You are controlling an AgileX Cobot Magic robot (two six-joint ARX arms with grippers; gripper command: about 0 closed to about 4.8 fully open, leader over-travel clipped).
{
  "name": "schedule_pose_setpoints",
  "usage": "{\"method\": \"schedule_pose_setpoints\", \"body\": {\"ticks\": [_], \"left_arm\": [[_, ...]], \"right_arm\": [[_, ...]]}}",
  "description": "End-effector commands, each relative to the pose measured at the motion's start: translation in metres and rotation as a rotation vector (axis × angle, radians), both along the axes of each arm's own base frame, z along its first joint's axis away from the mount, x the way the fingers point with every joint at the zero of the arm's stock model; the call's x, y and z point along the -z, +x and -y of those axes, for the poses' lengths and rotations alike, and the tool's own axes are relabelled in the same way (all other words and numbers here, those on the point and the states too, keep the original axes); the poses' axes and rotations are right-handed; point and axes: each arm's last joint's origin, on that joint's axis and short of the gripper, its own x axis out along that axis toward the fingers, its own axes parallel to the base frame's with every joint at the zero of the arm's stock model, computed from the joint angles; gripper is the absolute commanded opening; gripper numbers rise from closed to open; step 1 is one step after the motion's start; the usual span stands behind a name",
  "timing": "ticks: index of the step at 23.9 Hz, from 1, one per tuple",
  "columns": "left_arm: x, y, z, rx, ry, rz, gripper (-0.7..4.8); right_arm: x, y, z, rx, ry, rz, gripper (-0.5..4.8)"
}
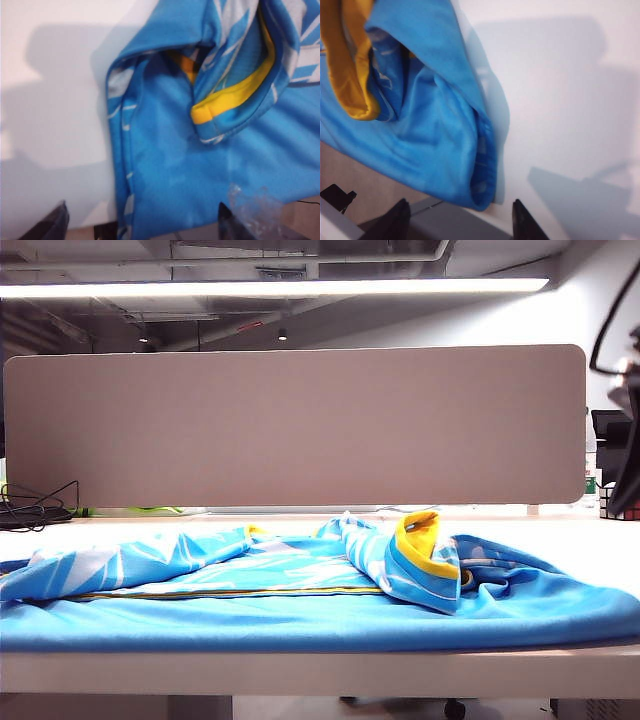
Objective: Fold the bottom side of the soccer jersey horizontally towards the center, about one-third of the way, then fold the sleeve back towards the center, creating a straight line along the edge of the the soccer jersey, and finally fold the bottom of the soccer jersey up towards the top, creating a neat rectangle.
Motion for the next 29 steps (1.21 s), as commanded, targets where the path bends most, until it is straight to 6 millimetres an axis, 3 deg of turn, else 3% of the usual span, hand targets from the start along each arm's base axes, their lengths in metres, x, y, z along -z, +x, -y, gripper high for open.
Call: {"method": "schedule_pose_setpoints", "body": {"ticks": [1,7,13,15,24,29], "left_arm": [[0.010,-0.003,0.001,-0.013,-0.020,0.003,3.76],[0.027,-0.008,0.003,-0.052,-0.071,-0.001,3.72],[0.029,-0.007,0.003,-0.081,-0.077,-0.003,3.69],[0.031,-0.005,0.002,-0.087,-0.061,-0.008,3.30],[0.042,0.003,0.003,-0.078,-0.152,-0.027,3.33],[0.056,0.002,0.006,-0.066,-0.161,-0.074,3.33]], "right_arm": [[0.018,-0.004,-0.001,0.018,0.019,0.017,2.80],[0.030,-0.009,-0.002,0.040,0.051,0.002,2.80],[0.031,-0.005,-0.003,0.059,0.061,0.011,2.79],[0.033,-0.004,-0.003,0.059,0.060,0.008,2.79],[0.053,0.006,-0.004,0.042,0.128,-0.066,2.79],[0.062,0.010,-0.017,0.002,0.148,-0.091,2.79]]}}
